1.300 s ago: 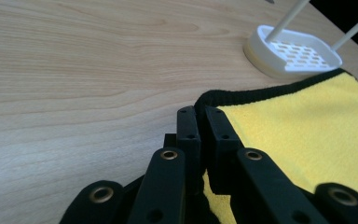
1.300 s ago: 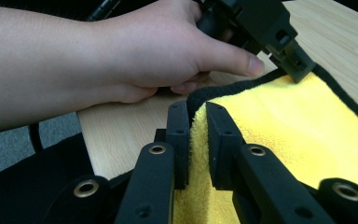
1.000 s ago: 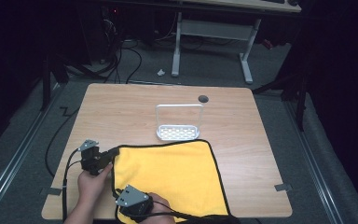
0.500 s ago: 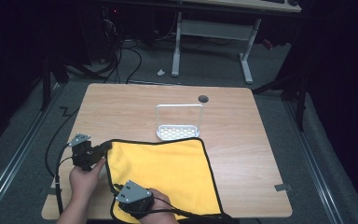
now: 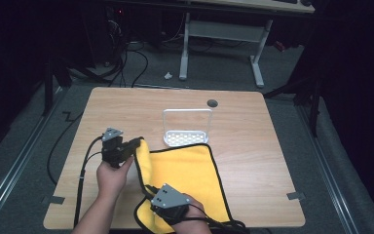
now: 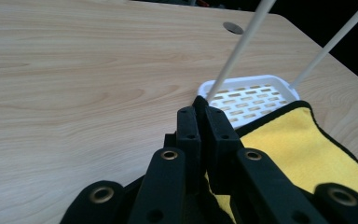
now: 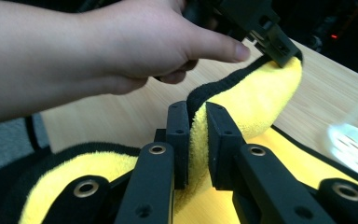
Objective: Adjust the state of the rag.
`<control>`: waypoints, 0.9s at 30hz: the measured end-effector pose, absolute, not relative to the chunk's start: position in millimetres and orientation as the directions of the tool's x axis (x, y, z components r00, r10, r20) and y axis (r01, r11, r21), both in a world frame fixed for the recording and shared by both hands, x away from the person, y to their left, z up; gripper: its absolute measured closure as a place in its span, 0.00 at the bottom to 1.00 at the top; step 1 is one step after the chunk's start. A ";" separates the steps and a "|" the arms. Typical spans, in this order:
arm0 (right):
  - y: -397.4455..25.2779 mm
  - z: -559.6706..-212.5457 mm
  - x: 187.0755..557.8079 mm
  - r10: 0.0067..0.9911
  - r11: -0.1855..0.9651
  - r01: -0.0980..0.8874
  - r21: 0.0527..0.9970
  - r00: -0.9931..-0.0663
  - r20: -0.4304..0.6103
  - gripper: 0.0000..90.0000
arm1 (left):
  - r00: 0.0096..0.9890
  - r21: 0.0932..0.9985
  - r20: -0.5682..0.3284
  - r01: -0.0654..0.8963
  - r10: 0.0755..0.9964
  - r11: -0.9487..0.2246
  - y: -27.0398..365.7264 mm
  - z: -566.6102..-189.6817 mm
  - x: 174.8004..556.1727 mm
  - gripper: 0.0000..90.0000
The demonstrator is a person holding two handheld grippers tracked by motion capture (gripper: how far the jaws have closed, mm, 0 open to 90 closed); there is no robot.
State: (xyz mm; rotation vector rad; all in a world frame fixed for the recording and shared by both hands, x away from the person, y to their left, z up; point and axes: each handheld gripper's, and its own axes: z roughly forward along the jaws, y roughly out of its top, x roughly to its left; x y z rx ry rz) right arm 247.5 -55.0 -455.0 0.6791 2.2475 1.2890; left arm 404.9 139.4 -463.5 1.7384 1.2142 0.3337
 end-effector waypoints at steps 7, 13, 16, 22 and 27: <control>-98.7 -464.0 246.7 0.670 0.433 0.234 0.870 -0.730 -0.137 0.90 | 0.485 0.811 -0.266 0.580 0.833 -0.078 100.5 -467.4 408.9 0.94; -130.8 -471.6 247.6 0.707 0.428 0.275 0.861 -0.695 -0.130 0.90 | 0.491 0.804 -0.253 0.586 0.834 -0.101 68.8 -471.4 414.2 0.94; -146.6 -472.5 247.5 0.728 0.418 0.291 0.861 -0.674 -0.126 0.90 | 0.496 0.806 -0.255 0.583 0.830 -0.101 57.4 -469.3 416.3 0.94; -167.5 -471.3 247.5 0.754 0.403 0.306 0.862 -0.645 -0.123 0.90 | 0.523 0.814 -0.241 0.568 0.818 -0.123 36.8 -464.0 416.7 0.94; -184.8 -477.6 243.8 0.768 0.415 0.333 0.847 -0.627 -0.130 0.90 | 0.544 0.800 -0.224 0.576 0.809 -0.166 11.2 -467.5 420.9 0.94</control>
